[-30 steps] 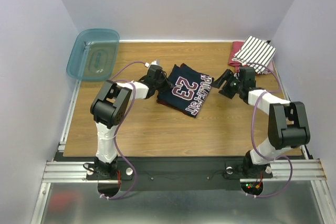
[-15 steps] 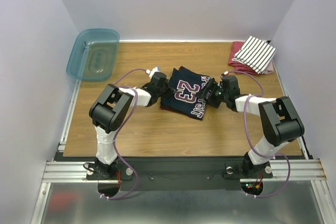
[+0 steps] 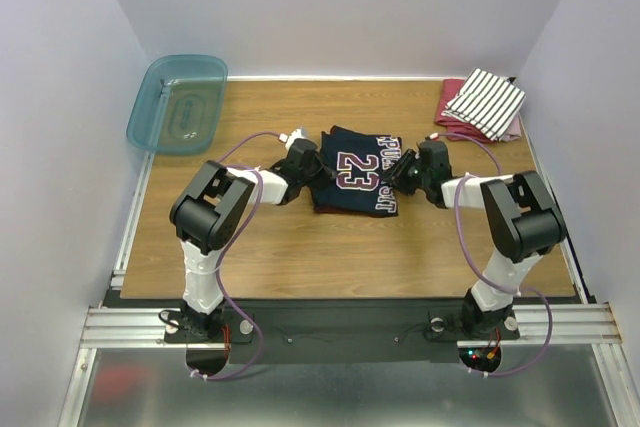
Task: Fold and stack the tank tops
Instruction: Neatly place the folded tank top to the corner
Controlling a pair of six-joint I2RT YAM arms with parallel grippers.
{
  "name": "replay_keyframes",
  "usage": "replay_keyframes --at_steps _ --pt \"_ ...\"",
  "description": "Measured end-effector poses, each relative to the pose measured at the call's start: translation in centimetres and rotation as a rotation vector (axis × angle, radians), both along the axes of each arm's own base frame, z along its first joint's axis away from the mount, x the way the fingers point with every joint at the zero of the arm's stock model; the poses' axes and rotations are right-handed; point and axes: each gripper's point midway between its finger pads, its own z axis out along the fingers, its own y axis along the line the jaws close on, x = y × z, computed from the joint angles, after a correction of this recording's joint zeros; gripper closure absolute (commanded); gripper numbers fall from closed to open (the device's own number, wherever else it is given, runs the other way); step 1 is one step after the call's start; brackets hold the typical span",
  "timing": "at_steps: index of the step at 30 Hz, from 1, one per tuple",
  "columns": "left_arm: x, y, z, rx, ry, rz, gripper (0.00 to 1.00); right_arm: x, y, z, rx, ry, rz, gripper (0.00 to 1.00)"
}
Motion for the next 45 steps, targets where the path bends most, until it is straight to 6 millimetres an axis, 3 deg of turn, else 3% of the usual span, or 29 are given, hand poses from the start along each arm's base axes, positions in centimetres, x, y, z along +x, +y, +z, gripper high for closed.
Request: replay_keyframes --at_steps 2,3,6,9,11,14,17,20,24,30,36,45 --pt "-0.2 -0.2 0.1 -0.001 0.000 -0.022 0.99 0.6 -0.3 -0.4 -0.034 0.006 -0.003 0.94" --pt "-0.4 -0.4 0.2 0.003 0.001 -0.040 0.91 1.0 -0.5 -0.5 -0.060 0.012 -0.001 1.00" --pt "-0.8 -0.7 0.7 0.033 0.009 -0.086 0.74 1.8 -1.1 -0.2 -0.149 0.016 0.011 1.00" --pt "-0.5 -1.0 3.0 0.061 -0.003 -0.120 0.71 2.8 -2.4 0.2 -0.279 0.028 0.022 1.00" --pt "0.0 -1.3 5.5 0.060 -0.038 -0.132 0.71 3.6 -4.0 0.6 -0.393 0.035 0.019 1.00" --pt "1.0 -1.6 11.8 0.027 -0.147 -0.145 0.70 5.1 -5.9 1.6 -0.540 0.035 0.014 0.99" --pt "1.2 -0.4 17.9 -0.008 -0.266 -0.136 0.71 7.4 -8.0 3.7 -0.714 0.019 0.013 1.00" --pt "1.0 1.5 21.5 -0.021 -0.337 -0.120 0.71 9.6 -9.4 5.6 -0.839 -0.008 0.008 0.99" --pt "0.8 3.6 21.1 0.005 -0.336 -0.109 0.71 12.8 -11.4 8.5 -1.028 -0.041 -0.013 1.00" --pt "-0.3 5.3 17.0 0.070 -0.244 -0.135 0.72 16.1 -13.8 11.3 -1.244 -0.044 -0.038 1.00" --pt "-0.9 5.3 16.4 0.071 -0.228 -0.180 0.72 19.5 -15.1 13.7 -1.353 -0.067 -0.064 1.00" --pt "-1.2 4.9 16.0 0.057 -0.217 -0.223 0.73 21.7 -18.0 18.0 -1.436 -0.098 -0.116 1.00"
